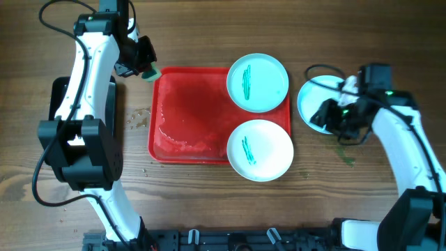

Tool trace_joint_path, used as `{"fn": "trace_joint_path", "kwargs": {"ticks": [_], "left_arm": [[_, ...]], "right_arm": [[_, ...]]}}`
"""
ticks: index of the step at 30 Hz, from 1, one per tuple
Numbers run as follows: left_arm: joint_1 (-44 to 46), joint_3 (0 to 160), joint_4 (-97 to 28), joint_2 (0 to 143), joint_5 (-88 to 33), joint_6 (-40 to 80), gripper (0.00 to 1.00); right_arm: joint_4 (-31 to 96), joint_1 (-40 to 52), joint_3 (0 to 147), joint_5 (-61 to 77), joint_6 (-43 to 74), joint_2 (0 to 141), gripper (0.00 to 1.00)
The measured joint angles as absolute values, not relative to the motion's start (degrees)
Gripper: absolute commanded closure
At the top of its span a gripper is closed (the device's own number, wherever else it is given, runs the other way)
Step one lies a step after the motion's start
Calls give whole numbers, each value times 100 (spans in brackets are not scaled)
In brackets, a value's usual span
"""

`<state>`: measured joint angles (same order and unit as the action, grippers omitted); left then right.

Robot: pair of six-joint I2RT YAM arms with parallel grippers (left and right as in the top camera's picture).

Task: Clean dirty plates on tray and stack at the side
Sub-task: 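Grip the bottom-right plate rim with the right gripper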

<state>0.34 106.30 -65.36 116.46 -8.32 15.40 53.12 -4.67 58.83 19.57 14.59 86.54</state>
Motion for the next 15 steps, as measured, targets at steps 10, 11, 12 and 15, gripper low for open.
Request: {"fn": "trace_joint_path", "kwargs": {"ticks": [10, 11, 12, 15], "left_arm": [[54, 10630, -6539, 11646, -832, 1540, 96], [71, 10630, -6539, 11646, -823, 1540, 96], [93, 10630, -6539, 11646, -816, 1540, 96], [141, 10630, -6539, 11646, -814, 1540, 96]], "right_arm": [[4016, 722, 4602, 1994, 902, 8705, 64], [3894, 760, 4545, 1994, 867, 8785, 69], [3861, 786, 4536, 1994, 847, 8838, 74], [3780, 854, 4530, 1964, 805, 9008, 96]]}}
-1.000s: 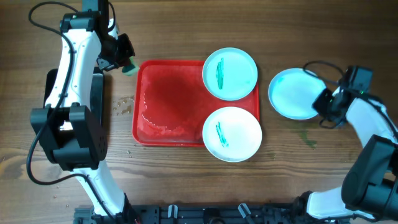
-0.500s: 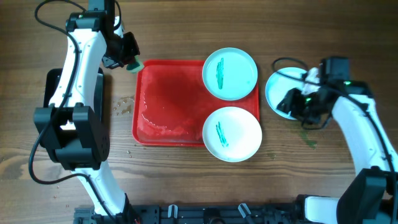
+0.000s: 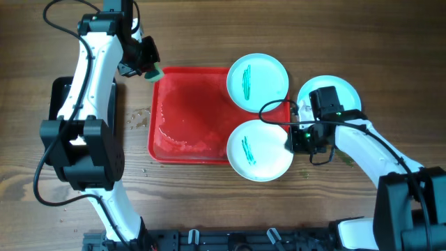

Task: Clean dirty plates on tray and stack at the side
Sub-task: 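Grip the bottom-right plate rim with the right gripper, then scrub the second plate with the sponge in the left gripper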

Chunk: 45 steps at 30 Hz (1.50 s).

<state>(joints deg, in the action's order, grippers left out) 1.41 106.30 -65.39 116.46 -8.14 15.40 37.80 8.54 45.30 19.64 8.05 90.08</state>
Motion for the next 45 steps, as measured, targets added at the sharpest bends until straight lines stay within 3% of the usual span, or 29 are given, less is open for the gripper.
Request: {"fn": "trace_joint_path", "kwargs": {"ticks": [8, 14, 18, 21, 27, 30, 34, 41, 45], "left_arm": [[141, 10630, -6543, 11646, -814, 1540, 96], [141, 10630, -6541, 11646, -812, 1540, 96], [141, 10630, -6536, 11646, -790, 1540, 96], [141, 10630, -6539, 11646, -768, 1540, 96], [141, 10630, -6536, 11646, -746, 1540, 96], [163, 10630, -6593, 11646, -735, 1540, 96], [436, 10630, -6698, 11646, -729, 1538, 96], [943, 9826, -6534, 11664, -720, 1009, 96], [1035, 8866, -5400, 11701, -666, 668, 96]], "right_arm": [[4606, 1011, 5092, 2700, 906, 9017, 96], [3157, 2803, 6331, 1203, 3424, 9083, 96], [2359, 3284, 6337, 705, 4635, 10165, 96], [2244, 3312, 6434, 840, 4901, 10881, 96], [2335, 3334, 6722, 1199, 4746, 11076, 64], [2397, 3328, 6993, 1197, 4425, 11179, 68], [2630, 3306, 7448, 1369, 4219, 11666, 95], [2630, 3306, 7474, 1474, 4167, 11723, 96], [2628, 3306, 7474, 1525, 4117, 11723, 96]]}}
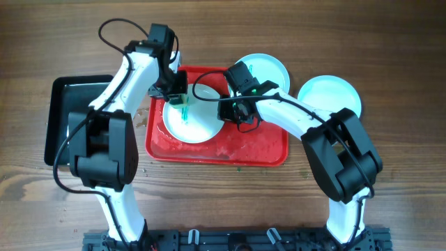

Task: Clean dirty plates on tray and stack at the side
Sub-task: 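Scrub the second plate with the sponge in the left gripper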

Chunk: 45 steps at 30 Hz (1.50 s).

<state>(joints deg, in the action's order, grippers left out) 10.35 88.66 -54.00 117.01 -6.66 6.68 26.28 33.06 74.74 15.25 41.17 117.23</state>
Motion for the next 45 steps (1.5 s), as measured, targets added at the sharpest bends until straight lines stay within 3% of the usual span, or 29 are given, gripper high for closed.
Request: {"fn": "trace_joint_path", "kwargs": {"ticks": [8, 16, 20, 28, 36, 41, 45], "left_arm": [[1264, 7933, -4274, 11627, -497, -469, 96], [1953, 7815, -5647, 11552, -718, -1542, 96], [1962, 7758, -5607, 11552, -838, -1726, 96], [1737, 7605, -2971, 11559, -510, 504, 96], [1756, 7762, -4685, 11548, 1127, 2224, 96], [1557, 7784, -6010, 11548, -499, -117, 96], [1568, 7629, -5859, 11592, -2078, -1400, 96]], "right_arm": [[2622, 3306, 7474, 1562, 4060, 11732, 96], [2650, 3291, 7474, 1566, 3889, 11732, 96], [2648, 3291, 7474, 1564, 3868, 11732, 96], [2569, 3183, 7474, 1474, 3896, 11734, 96], [2554, 3345, 7474, 1734, 3876, 11756, 96], [2606, 3339, 7474, 1787, 3715, 11756, 96], [2606, 3330, 7474, 1782, 3715, 11756, 96]]}}
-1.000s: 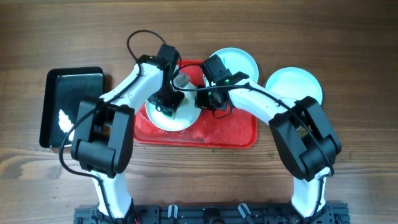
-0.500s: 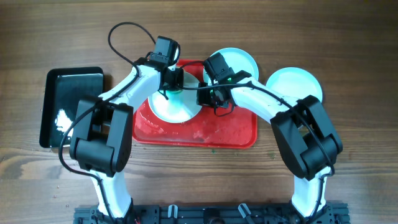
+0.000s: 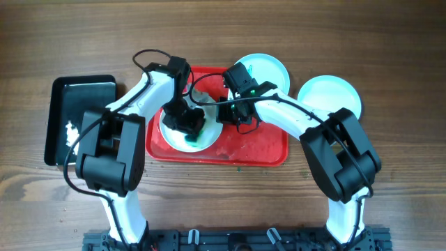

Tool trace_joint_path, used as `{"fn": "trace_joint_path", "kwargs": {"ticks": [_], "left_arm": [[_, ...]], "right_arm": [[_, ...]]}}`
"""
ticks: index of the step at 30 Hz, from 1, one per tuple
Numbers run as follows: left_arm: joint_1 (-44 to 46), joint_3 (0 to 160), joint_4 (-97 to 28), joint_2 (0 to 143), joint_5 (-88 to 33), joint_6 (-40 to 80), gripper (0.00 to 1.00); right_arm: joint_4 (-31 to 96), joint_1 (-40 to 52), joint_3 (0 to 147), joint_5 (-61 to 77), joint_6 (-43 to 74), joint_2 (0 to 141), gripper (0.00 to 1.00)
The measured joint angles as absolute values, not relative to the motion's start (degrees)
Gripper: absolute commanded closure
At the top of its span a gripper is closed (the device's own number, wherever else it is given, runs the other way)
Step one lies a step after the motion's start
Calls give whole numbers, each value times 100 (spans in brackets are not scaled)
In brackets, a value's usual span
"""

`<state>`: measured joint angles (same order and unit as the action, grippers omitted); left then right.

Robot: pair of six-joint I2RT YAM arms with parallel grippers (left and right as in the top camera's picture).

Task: Clean dirty plates on tray and stack at the side
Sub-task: 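Scrub the second plate with the sponge in the left gripper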

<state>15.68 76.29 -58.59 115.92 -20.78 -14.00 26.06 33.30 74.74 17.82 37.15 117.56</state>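
A white plate lies in the left half of the red tray. My left gripper presses down on its middle, shut on a green sponge that peeks out below the fingers. At the plate's right rim sits my right gripper, shut on the rim. A second plate with a green streak rests at the tray's upper right corner. A plain unmarked plate lies on the table to the right of the tray.
A black tray with a patch of white foam stands at the left on the wooden table. Both arms cross over the red tray, and cables loop above them.
My left gripper with the sponge has moved from the plate's upper part to its lower middle. The green streak no longer shows as a line. The right gripper is where it was, at the rim.
First the left gripper held the sponge off the tray's upper left corner, and the right was by the plate on the table. Then the right reached the lower dirty plate. Later that plate lay at the tray's left under the sponge, which now sits lower on it.
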Motion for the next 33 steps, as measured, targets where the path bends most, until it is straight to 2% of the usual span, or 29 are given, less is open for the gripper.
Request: {"fn": "trace_joint_path", "kwargs": {"ticks": [5, 8, 9, 12, 16, 18, 22, 27, 30, 33], "left_arm": [[1599, 7570, -4303, 11603, -2447, -1474, 96], [1721, 7592, -3437, 11590, -1358, -609, 96], [1754, 7618, -3312, 11570, -668, -233, 96], [1763, 7686, -3684, 11559, 797, 633, 96], [1752, 7749, -4810, 11559, 1363, 1262, 96], [1719, 7767, -5308, 11559, 1205, 1214, 96], [1555, 7728, -6289, 11559, -637, -346, 96], [1579, 7605, -5765, 11646, -2720, -1439, 96], [1584, 7579, -5054, 11646, -2860, -1562, 96], [1669, 7581, -4056, 11618, -2169, -1039, 96]], "right_arm": [[2556, 3247, 7474, 1688, 3747, 11756, 96], [2502, 3247, 7474, 1667, 3767, 11762, 96], [2502, 3247, 7474, 1667, 3767, 11764, 96], [2499, 3247, 7476, 1669, 3767, 11764, 96], [2523, 3312, 7478, 1782, 3754, 11767, 96], [2523, 3334, 7478, 1844, 3667, 11767, 96], [2526, 3328, 7478, 1859, 3485, 11767, 96], [2523, 3317, 7478, 1861, 3479, 11767, 96], [2510, 3295, 7478, 1839, 3494, 11767, 96], [2458, 3221, 7478, 1796, 3614, 11769, 96]]}}
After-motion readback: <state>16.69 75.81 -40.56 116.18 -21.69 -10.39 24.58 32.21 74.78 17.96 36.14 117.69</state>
